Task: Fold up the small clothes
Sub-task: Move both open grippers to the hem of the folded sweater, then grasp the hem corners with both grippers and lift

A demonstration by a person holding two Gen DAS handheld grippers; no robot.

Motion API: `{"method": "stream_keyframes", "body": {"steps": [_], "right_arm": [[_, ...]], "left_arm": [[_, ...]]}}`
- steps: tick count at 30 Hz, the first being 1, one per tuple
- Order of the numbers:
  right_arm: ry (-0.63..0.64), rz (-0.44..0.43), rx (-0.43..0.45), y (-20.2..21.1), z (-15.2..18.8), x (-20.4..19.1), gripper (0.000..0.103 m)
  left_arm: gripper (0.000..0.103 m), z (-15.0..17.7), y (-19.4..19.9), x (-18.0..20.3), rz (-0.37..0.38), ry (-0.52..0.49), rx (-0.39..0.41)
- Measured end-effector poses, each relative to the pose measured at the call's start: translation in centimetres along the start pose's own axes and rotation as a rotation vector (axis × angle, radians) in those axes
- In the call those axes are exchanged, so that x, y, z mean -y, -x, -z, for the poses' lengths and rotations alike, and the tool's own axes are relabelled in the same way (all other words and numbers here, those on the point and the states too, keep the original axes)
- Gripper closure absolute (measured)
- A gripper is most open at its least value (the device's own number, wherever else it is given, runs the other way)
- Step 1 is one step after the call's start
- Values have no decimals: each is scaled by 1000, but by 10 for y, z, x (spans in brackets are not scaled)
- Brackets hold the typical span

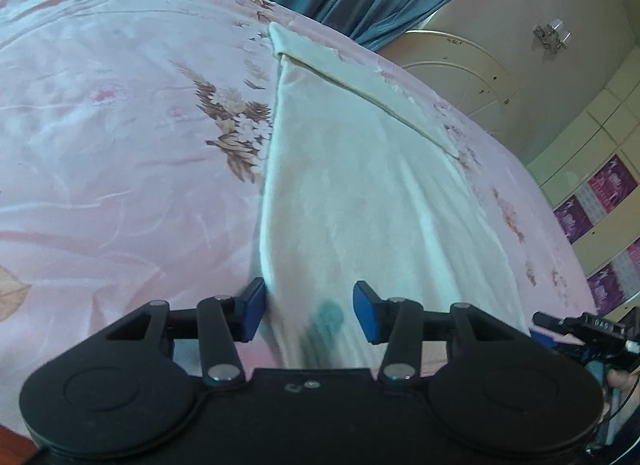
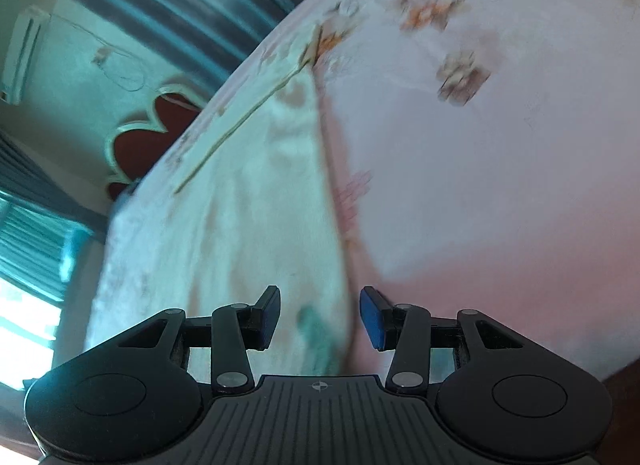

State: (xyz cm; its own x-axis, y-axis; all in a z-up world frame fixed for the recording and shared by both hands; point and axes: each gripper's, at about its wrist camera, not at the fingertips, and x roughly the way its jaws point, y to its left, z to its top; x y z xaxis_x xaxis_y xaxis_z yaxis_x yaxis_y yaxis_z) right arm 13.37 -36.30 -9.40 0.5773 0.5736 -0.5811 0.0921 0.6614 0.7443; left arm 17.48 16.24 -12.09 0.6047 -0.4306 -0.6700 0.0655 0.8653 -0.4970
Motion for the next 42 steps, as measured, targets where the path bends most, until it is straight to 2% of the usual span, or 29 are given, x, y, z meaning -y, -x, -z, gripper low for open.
{"method": "stream_keyframes", "body": {"steps": [3,4,5,6,9,10,11,12,15,16,18,19,22,25,31,35,38,42], "right_arm": [[45,-8,-6,-2,10,-7,60],[27,-18,4,0,11,-5,65],[6,-26,11,0,11,-2,80],[-12,-25,19,1,10,2,87],[-29,-36,-3,-2,8,9,87],[-20,-41,-13,-3,7,8,87],[5,-34,-10,-3,6,5,95],[30,-36,0,-1,6,2,101],[35,-105,70,14,4,-1,101],[55,-91,70,15,2,-1,101],[78,-46,20,6,2,2,101],[86,-26,-12,-1,2,4,101],[67,-63,30,7,-1,2,101],[110,-84,83,18,-12,-13,101],[183,-97,206,23,-60,-56,101],[174,-76,269,4,-102,-81,101],[177,-54,284,-11,-135,-93,101],[178,-24,286,-41,-177,-105,101]], "left_arm": [[64,2,-5,-1,42,23,-14],[65,4,-5,-3,53,29,-16],[65,4,-7,-4,58,35,-18],[66,3,-8,-6,68,43,-18],[71,0,-12,-11,87,69,-23],[76,0,-13,-12,85,67,-25],[94,0,-14,-11,73,59,-29],[99,0,-13,-10,58,50,-22],[99,3,6,-12,101,85,93],[99,3,7,-12,75,78,92],[99,7,-6,-13,24,50,20],[99,9,-10,-14,22,52,9],[100,8,-3,-17,53,104,50],[100,0,6,-14,77,121,90],[100,-41,19,11,125,107,216],[100,-90,10,23,157,97,296],[100,-130,-12,30,165,89,314],[100,-179,-46,29,140,74,293]]}}
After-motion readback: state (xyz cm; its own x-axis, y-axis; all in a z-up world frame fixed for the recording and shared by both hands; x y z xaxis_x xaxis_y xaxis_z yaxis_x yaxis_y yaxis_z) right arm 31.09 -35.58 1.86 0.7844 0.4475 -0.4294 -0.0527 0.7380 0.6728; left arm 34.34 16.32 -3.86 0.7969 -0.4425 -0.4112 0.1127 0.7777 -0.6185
